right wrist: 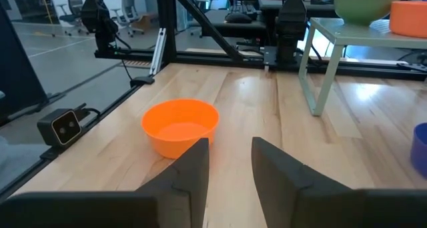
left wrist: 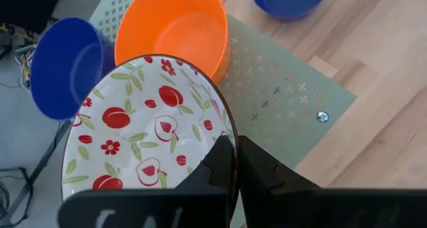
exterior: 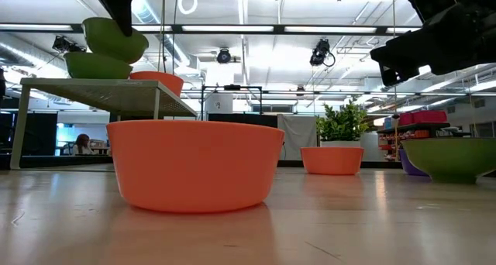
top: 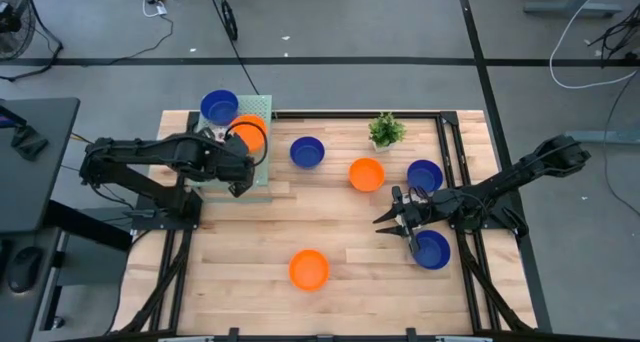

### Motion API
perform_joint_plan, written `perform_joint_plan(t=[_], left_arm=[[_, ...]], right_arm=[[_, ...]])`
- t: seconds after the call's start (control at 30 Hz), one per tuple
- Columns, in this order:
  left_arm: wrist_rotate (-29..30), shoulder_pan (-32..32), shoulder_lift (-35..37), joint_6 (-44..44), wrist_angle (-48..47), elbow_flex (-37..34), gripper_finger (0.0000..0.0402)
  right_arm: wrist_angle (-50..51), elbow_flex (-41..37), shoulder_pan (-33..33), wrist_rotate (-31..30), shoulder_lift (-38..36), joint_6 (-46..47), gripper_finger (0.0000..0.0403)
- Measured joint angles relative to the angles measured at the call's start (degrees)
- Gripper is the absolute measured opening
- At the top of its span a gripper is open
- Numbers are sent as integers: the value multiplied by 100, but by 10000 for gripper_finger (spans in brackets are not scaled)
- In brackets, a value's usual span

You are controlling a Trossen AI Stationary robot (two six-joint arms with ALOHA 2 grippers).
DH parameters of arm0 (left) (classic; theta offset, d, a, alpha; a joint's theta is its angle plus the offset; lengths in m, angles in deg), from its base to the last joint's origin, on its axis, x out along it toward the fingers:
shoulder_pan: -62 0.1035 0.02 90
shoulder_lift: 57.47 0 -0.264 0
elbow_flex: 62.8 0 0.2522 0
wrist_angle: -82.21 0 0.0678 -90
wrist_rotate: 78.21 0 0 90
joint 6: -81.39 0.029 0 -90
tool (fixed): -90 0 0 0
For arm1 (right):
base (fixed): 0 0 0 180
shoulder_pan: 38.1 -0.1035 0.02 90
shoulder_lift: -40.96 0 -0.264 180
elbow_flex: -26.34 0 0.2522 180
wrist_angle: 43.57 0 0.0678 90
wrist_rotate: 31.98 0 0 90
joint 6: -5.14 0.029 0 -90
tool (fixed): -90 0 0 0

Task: Pick & Place Mini bowls
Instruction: Stack the white bowl on the white bowl on the shelf

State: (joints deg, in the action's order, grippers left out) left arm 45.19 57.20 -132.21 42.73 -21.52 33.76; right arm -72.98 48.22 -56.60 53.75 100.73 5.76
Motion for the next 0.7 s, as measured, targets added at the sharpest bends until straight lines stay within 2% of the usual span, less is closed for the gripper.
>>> perform_joint_plan(t=[0.2, 0.37, 0.57, 0.7], left_arm=[[7, -161, 125, 377, 4, 0, 10], [311, -360, 290, 592, -4, 0, 10], [222, -595, 443, 590, -8, 0, 10], [423, -758, 627, 546, -3, -159, 10]], right_arm=[[5, 0, 0, -1, 0, 0, 114], [44, 0, 0, -2, 0, 3, 114], [69, 0, 0, -2, 0, 23, 114], [88, 2, 0, -2, 0, 59, 114]])
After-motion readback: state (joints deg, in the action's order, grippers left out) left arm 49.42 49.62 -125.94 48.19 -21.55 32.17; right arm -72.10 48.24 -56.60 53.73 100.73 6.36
